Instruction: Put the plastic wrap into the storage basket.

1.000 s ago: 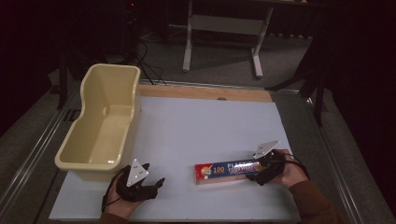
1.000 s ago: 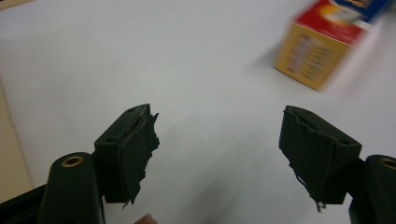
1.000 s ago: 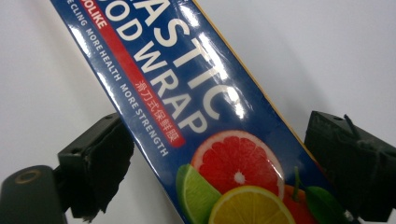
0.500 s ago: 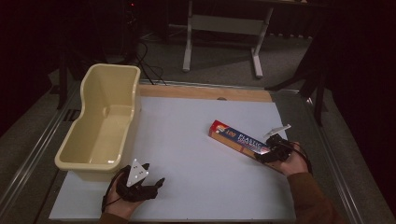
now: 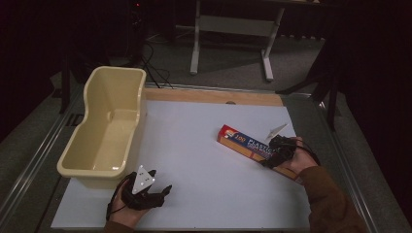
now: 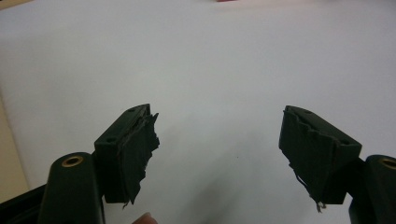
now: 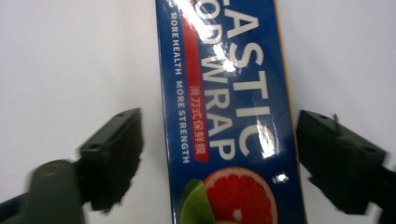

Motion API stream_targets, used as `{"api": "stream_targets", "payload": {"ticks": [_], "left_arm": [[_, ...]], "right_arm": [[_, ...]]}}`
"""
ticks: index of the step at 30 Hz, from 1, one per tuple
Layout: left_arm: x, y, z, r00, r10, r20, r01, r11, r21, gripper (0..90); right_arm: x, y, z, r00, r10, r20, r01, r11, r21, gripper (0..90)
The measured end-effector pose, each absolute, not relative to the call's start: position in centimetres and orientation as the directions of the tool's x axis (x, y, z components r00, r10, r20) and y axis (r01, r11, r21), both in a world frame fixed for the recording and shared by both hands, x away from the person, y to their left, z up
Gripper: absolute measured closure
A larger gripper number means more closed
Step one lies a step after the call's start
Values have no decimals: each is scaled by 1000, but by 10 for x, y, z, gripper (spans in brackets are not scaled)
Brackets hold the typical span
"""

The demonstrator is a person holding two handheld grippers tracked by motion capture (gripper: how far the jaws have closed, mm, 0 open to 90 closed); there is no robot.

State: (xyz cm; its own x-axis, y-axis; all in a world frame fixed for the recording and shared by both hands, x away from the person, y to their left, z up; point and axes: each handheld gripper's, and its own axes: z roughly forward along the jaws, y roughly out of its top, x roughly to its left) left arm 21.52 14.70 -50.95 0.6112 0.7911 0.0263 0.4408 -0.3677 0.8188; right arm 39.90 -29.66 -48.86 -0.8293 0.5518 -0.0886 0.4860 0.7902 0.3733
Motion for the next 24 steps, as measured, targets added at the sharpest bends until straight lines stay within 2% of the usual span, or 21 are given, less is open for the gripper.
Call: {"api": "stream_targets", "payload": {"ticks": [6,10,11,24], "left_arm": [[216,146,-510,616,787,30,440,-375,816,265],[215,146,-510,617,786,30,440,-376,816,265],[215,146,-510,618,786,29,440,-376,816,265],[215,144,-510,619,785,28,440,-377,815,265]], "right_arm": [[408,-289,-486,-850,519,-93,463,819,339,149],[412,-285,-484,-869,489,-80,444,840,312,327],[413,-284,-484,-871,484,-88,441,847,297,341],[425,-276,-488,-870,492,-32,473,851,228,356]]}}
